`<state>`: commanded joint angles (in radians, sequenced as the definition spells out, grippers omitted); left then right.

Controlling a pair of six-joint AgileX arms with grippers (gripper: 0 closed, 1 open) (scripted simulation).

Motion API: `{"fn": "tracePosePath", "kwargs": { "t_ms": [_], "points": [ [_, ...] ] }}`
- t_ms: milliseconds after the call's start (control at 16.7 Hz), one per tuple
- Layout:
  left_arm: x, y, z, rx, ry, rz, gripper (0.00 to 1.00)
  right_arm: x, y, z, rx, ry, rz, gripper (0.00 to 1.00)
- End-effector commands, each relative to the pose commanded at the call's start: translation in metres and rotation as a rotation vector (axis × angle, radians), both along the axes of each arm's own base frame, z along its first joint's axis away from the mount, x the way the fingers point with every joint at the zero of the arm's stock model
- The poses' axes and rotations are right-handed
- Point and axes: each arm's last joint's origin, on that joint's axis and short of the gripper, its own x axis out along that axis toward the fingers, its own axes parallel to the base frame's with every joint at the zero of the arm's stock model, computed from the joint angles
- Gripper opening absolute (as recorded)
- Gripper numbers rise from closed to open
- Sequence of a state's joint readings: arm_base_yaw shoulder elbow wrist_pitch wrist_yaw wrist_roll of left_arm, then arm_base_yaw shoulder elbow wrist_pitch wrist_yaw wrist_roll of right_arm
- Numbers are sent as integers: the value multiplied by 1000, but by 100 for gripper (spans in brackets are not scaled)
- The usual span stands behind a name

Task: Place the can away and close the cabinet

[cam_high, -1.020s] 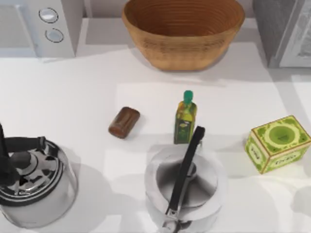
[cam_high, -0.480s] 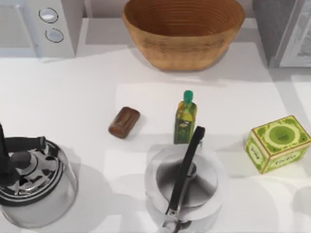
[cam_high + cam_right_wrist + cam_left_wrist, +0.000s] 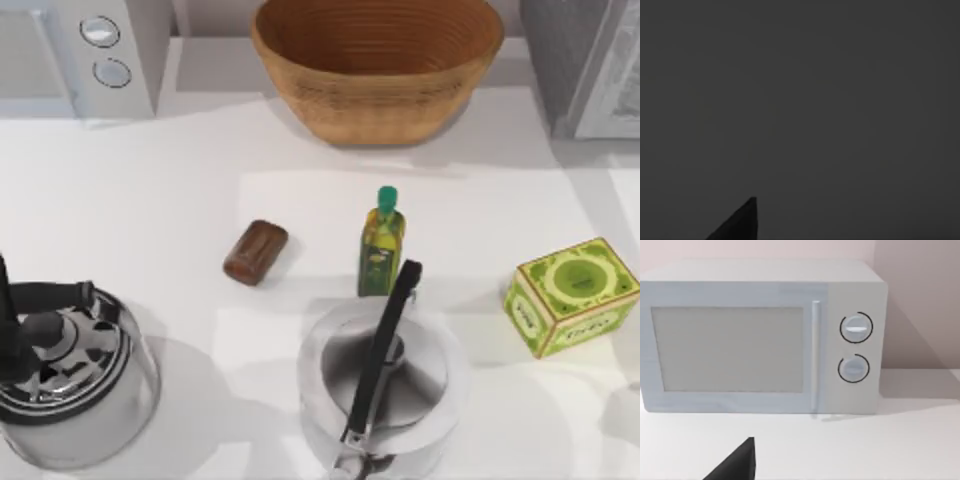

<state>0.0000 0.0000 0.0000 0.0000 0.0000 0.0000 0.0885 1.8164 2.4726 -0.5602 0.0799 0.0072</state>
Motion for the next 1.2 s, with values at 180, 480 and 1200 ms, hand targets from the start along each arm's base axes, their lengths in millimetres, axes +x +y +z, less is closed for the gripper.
{"fn": "tracePosePath", "kwargs": {
  "t_ms": [180,480,1200],
  "points": [
    [0,0,0,0,0,0,100,-51,-5,4,-8,-45,32,100],
    [0,0,0,0,0,0,100,-145,-14,-58,-24,-41,89,100],
    [0,0,0,0,0,0,100,-237,-34,-367,-9,106,29,100]
  ]
}}
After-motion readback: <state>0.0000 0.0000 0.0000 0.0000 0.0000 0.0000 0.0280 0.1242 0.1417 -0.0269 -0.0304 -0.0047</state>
